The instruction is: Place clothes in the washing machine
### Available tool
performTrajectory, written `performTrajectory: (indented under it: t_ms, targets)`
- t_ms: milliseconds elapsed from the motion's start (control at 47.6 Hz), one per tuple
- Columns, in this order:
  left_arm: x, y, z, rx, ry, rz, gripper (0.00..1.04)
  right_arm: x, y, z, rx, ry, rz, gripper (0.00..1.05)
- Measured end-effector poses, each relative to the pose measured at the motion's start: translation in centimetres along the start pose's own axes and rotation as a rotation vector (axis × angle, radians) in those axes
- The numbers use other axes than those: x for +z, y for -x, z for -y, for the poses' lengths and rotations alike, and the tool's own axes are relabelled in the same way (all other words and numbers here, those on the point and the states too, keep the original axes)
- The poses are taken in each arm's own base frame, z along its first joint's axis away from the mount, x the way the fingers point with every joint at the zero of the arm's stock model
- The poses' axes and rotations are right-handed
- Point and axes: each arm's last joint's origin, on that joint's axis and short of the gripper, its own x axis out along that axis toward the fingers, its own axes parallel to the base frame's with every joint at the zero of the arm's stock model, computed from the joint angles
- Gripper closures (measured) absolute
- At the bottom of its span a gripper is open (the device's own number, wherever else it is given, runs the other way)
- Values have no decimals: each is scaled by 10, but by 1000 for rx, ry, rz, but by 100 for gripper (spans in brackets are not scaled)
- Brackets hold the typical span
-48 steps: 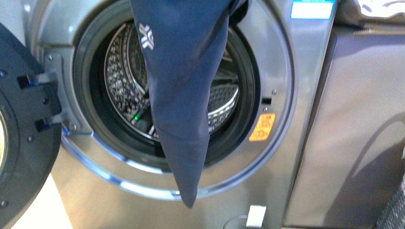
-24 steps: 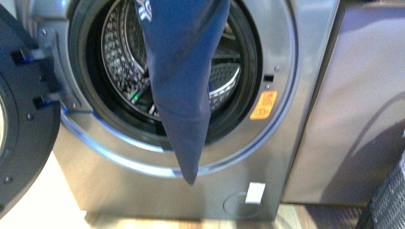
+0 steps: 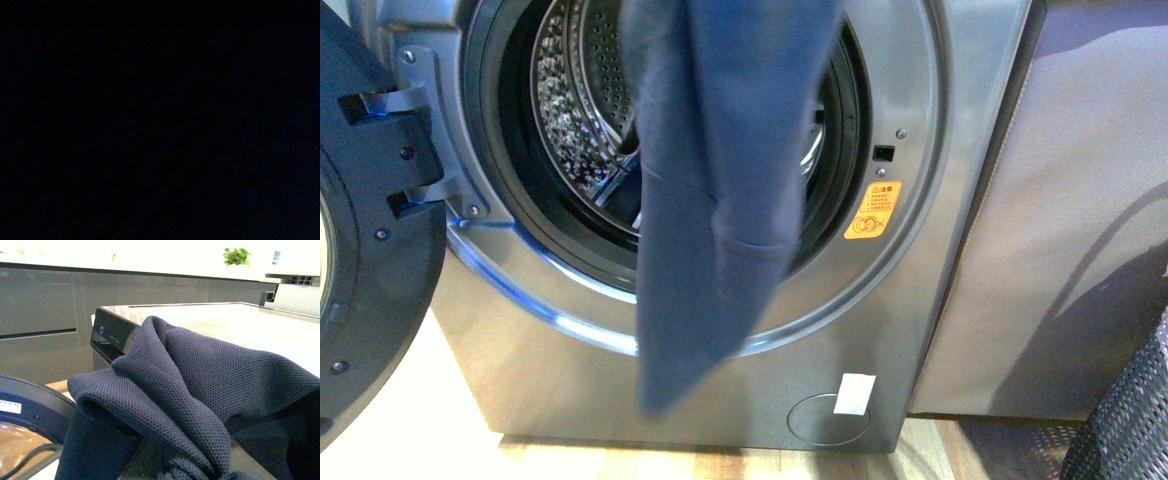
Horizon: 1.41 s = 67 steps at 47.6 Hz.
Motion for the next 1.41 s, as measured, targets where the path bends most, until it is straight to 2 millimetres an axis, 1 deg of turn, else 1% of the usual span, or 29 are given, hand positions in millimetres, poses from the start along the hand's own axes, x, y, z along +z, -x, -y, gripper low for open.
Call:
performTrajectory:
  t_ms: [63,189,315,504,525,546,609,651,714,882,924,1029,1071,1154,1217,1301,1322,1406]
  targets:
    - [-5,-12,1,70,-50,12,7,0,0,0,-3,2,0,93]
    - [-6,-24,4,166,-77,71,7,0,1,1,-7,4,-1,93]
    - [-4,-29,10,219,-86,138,7,0,1,1,-7,7,0,93]
    - [-4,-36,19,266,-75,178,7,0,1,1,-7,8,1,93]
    - [-4,-37,20,270,-72,180,8,0,1,1,-7,8,1,93]
    - [-4,-38,21,278,-71,183,13,0,1,1,-7,8,1,93]
    - [-5,-39,23,285,-71,185,20,0,1,1,-7,8,1,93]
    - [-5,-40,24,289,-72,190,27,0,1,1,-7,8,1,93]
    - [-5,-40,25,299,-74,198,34,0,1,1,-7,8,1,93]
    - [-4,-40,24,342,-80,224,55,0,1,1,-7,8,1,93]
    - [-3,-40,24,352,-80,230,62,0,1,1,-7,8,1,93]
    - [-3,-39,23,366,-79,233,74,0,1,1,-7,8,1,93]
    - [-3,-38,22,369,-81,235,81,0,1,1,-7,8,1,93]
    - [-2,-36,21,376,-82,236,89,0,1,1,-6,8,1,93]
    - [-2,-33,21,379,-85,239,93,0,1,1,-6,8,1,93]
    - [1,-28,19,389,-88,244,94,0,1,1,-5,9,1,80]
    - [1,-27,18,392,-89,245,94,0,1,1,-5,9,1,74]
    - [3,-20,13,410,-94,251,94,0,0,1,-5,10,1,58]
